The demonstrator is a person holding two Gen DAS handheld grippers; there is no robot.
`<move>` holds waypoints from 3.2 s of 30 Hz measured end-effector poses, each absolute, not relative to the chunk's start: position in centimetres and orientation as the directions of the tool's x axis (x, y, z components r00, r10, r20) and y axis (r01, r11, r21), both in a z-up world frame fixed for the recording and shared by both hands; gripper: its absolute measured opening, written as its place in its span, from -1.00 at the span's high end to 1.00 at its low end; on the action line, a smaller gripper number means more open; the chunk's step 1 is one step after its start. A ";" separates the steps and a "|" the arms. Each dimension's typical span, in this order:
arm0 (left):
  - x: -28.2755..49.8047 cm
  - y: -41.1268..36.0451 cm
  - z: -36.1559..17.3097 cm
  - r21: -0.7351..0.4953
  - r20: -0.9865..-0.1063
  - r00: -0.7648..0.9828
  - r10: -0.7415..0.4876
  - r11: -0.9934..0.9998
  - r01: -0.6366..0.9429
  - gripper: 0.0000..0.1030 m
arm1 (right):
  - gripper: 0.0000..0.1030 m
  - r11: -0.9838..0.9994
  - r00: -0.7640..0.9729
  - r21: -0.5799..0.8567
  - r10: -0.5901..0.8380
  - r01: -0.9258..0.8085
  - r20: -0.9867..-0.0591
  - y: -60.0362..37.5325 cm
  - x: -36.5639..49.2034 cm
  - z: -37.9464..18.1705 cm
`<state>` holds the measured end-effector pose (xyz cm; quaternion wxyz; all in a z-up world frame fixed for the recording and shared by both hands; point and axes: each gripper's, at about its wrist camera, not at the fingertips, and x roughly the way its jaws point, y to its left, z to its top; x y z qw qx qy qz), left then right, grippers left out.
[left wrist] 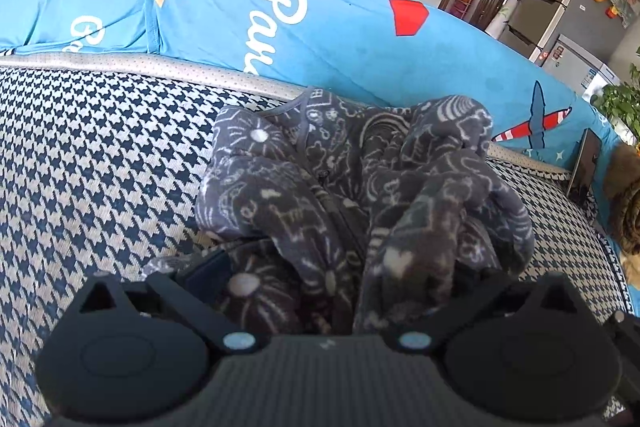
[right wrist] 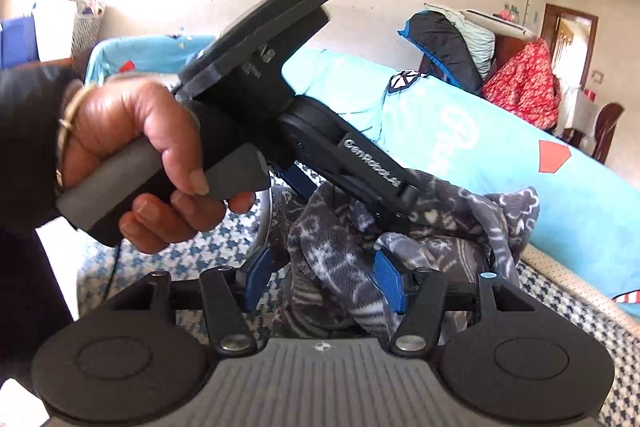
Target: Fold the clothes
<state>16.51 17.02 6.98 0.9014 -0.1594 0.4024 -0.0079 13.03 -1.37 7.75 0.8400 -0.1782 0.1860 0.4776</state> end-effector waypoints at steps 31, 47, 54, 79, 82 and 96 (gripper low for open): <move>14.9 18.6 5.5 -0.314 -0.737 0.660 -0.146 0.939 -0.142 -1.00 | -0.81 0.725 0.628 0.400 0.688 -0.561 -0.365 -5.3 22.3 9.3; 14.5 18.8 5.1 -0.321 -0.751 0.642 -0.158 0.936 -0.145 -1.00 | -0.13 0.775 0.624 0.268 0.624 -0.573 -0.470 -0.4 23.2 7.2; 14.6 18.1 5.7 -0.321 -0.738 0.655 -0.160 0.938 -0.132 -1.00 | 0.62 0.800 0.686 0.210 0.592 -0.562 -0.424 -1.0 21.9 8.7; 15.6 17.5 5.7 -0.345 -0.725 0.670 -0.160 0.926 -0.152 -1.00 | -0.01 0.809 0.683 0.308 0.588 -0.501 -0.434 -8.7 23.4 11.0; 15.4 18.2 5.9 -0.301 -0.728 0.679 -0.100 0.935 -0.185 -1.00 | -0.02 0.792 0.652 0.276 0.606 -0.544 -0.456 -8.5 22.6 10.8; 14.6 21.3 4.7 -0.268 -0.754 0.657 -0.006 0.916 -0.299 -1.00 | -0.35 0.771 0.575 0.185 0.590 -0.609 -0.567 -5.8 21.1 7.1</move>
